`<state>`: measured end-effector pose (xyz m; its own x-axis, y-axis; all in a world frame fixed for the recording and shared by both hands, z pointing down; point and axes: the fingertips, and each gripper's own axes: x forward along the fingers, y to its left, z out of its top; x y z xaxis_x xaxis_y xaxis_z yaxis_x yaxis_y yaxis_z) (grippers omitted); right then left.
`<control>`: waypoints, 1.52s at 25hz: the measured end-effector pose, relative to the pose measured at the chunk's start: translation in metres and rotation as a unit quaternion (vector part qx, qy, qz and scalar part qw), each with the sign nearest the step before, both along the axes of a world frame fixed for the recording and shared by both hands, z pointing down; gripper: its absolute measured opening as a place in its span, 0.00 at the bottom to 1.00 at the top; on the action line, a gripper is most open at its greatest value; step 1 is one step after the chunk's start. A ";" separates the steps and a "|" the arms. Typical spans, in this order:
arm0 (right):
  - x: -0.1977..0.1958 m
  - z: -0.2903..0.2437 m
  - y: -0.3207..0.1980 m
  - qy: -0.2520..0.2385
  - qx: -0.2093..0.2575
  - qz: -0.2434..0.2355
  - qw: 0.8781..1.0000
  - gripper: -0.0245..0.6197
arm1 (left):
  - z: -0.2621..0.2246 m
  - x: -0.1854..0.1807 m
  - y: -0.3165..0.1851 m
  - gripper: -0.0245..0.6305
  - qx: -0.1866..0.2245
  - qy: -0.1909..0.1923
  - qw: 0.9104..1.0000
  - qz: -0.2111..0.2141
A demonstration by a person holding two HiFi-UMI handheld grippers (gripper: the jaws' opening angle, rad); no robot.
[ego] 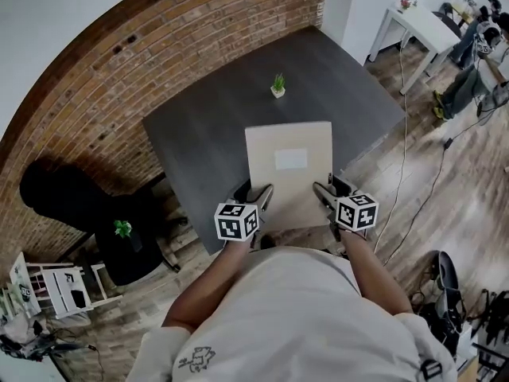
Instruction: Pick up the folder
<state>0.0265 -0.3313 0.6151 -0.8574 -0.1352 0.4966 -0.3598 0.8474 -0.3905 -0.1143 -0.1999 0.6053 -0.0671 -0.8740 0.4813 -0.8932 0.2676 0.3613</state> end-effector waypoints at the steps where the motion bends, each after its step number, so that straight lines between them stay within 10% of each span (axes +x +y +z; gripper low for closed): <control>1: 0.006 0.000 -0.001 0.000 -0.001 -0.003 1.000 0.44 | -0.001 0.007 0.000 0.46 0.000 -0.001 1.000 -0.003; 21: 0.153 -0.007 -0.003 -0.005 0.023 -0.070 0.997 0.43 | 0.004 0.169 0.013 0.46 0.014 0.005 0.998 -0.060; 38: 0.211 -0.040 0.015 -0.069 0.051 -0.079 0.993 0.41 | -0.027 0.227 0.035 0.46 0.040 -0.010 0.997 -0.071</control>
